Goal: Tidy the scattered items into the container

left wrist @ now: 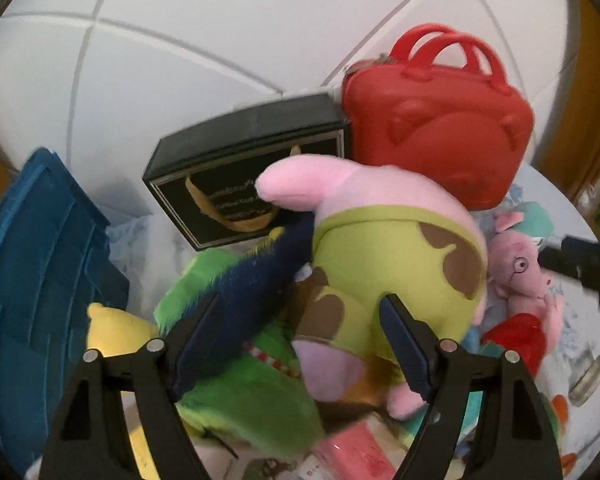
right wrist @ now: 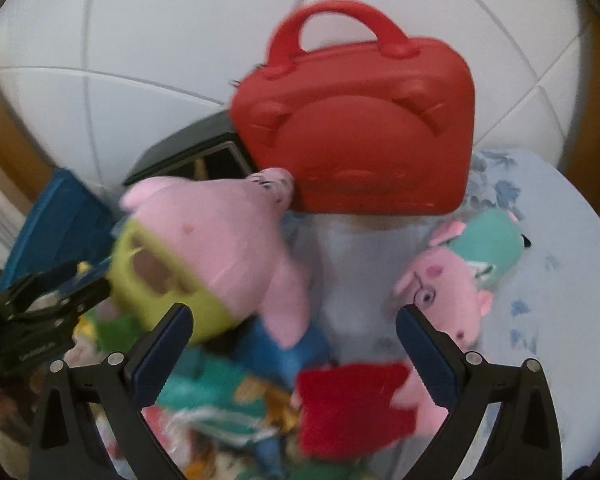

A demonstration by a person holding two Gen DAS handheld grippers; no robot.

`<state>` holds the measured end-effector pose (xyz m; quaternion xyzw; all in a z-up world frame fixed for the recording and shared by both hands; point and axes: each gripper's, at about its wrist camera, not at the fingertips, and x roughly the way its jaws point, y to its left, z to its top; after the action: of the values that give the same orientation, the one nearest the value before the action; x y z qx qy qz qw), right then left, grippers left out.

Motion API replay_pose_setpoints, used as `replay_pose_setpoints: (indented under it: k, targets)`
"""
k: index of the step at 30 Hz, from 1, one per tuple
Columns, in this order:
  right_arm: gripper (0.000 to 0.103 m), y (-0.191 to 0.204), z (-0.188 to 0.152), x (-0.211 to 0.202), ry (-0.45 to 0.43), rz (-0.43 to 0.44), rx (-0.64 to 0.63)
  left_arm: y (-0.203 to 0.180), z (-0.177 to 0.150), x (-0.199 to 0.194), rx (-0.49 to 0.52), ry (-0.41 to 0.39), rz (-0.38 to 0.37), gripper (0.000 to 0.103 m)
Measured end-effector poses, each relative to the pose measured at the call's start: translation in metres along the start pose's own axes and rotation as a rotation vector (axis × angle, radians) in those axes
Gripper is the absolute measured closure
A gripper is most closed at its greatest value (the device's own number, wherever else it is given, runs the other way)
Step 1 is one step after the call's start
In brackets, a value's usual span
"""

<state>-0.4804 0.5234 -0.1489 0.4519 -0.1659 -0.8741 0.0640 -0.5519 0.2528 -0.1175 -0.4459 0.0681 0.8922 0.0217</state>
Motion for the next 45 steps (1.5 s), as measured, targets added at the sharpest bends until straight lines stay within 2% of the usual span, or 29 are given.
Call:
replay_pose_setpoints:
  k: [2, 3, 4, 5, 6, 9, 10, 12, 13, 14, 16, 17, 19, 20, 21, 23, 25, 27, 29, 33, 37, 41, 42, 44, 45]
  targets:
    - [0.000, -0.009, 0.010, 0.018, 0.018, 0.062, 0.045, 0.008, -0.002, 0.004, -0.004, -0.013, -0.020, 0.019]
    - [0.000, -0.015, 0.015, 0.030, 0.030, 0.149, 0.081, 0.013, -0.004, 0.006, 0.002, -0.023, -0.024, 0.015]
    - [0.000, -0.017, 0.018, 0.038, 0.039, 0.205, 0.101, 0.014, -0.005, 0.008, 0.008, -0.024, -0.022, 0.005]
    - [0.000, -0.016, 0.020, 0.046, 0.049, 0.255, 0.112, 0.016, -0.006, 0.011, 0.015, -0.022, -0.009, 0.000]
    - [0.000, -0.013, 0.021, 0.057, 0.068, 0.293, 0.109, 0.016, -0.006, 0.014, 0.022, -0.023, 0.000, 0.000]
    - [0.000, -0.007, 0.018, 0.088, 0.132, 0.306, 0.110, 0.017, -0.010, 0.021, 0.024, -0.015, 0.012, 0.000]
    - [0.000, -0.008, 0.013, 0.099, 0.156, 0.362, 0.152, 0.018, -0.012, 0.025, 0.023, -0.009, 0.020, 0.000]
    - [0.000, -0.008, 0.002, 0.116, 0.202, 0.463, 0.224, 0.022, -0.018, 0.031, 0.003, 0.005, 0.008, 0.006]
    - [0.000, -0.001, -0.002, 0.117, 0.209, 0.474, 0.208, 0.026, -0.022, 0.031, -0.013, 0.005, 0.001, 0.015]
    - [0.000, 0.007, -0.005, 0.114, 0.207, 0.468, 0.177, 0.028, -0.024, 0.031, -0.021, 0.007, -0.001, 0.026]
    - [0.000, 0.034, -0.009, 0.101, 0.198, 0.465, 0.082, 0.032, -0.031, 0.028, -0.022, 0.016, -0.001, 0.043]
    - [0.000, 0.051, -0.012, 0.095, 0.199, 0.448, 0.013, 0.033, -0.036, 0.027, -0.015, 0.029, 0.003, 0.045]
    - [0.000, 0.098, -0.025, 0.084, 0.189, 0.300, -0.184, 0.037, -0.046, 0.025, -0.014, 0.047, 0.029, 0.045]
    - [0.000, 0.113, -0.032, 0.082, 0.190, 0.270, -0.221, 0.042, -0.051, 0.023, -0.031, 0.048, 0.041, 0.045]
    - [0.002, 0.120, -0.037, 0.081, 0.186, 0.272, -0.215, 0.048, -0.055, 0.020, -0.057, 0.047, 0.049, 0.045]
    - [0.016, 0.124, -0.042, 0.078, 0.173, 0.284, -0.180, 0.063, -0.060, 0.012, -0.119, 0.039, 0.047, 0.045]
    - [0.023, 0.124, -0.046, 0.072, 0.166, 0.293, -0.143, 0.072, -0.065, 0.001, -0.152, 0.025, 0.023, 0.045]
    - [0.032, 0.127, -0.052, 0.064, 0.163, 0.277, -0.141, 0.074, -0.067, -0.011, -0.155, 0.011, 0.004, 0.041]
    - [0.038, 0.131, -0.055, 0.060, 0.168, 0.278, -0.141, 0.074, -0.069, -0.021, -0.156, -0.004, 0.005, 0.032]
    - [0.043, 0.137, -0.060, 0.056, 0.176, 0.244, -0.170, 0.064, -0.067, -0.023, -0.138, -0.006, -0.044, 0.028]
    - [0.049, 0.128, -0.062, 0.060, 0.185, 0.188, -0.184, 0.045, -0.063, 0.009, -0.067, 0.035, 0.014, 0.028]
    - [0.049, 0.114, -0.063, 0.052, 0.167, 0.173, -0.181, 0.048, -0.058, 0.022, -0.107, 0.020, -0.015, 0.028]
    - [0.045, 0.109, -0.060, 0.050, 0.151, 0.174, -0.175, 0.048, -0.056, 0.024, -0.103, 0.014, -0.011, 0.028]
    - [0.021, 0.101, -0.056, 0.048, 0.131, 0.166, -0.159, 0.046, -0.055, 0.026, -0.089, 0.016, -0.010, 0.028]
    - [0.017, 0.097, -0.053, 0.048, 0.129, 0.173, -0.148, 0.046, -0.054, 0.027, -0.079, 0.017, -0.014, 0.027]
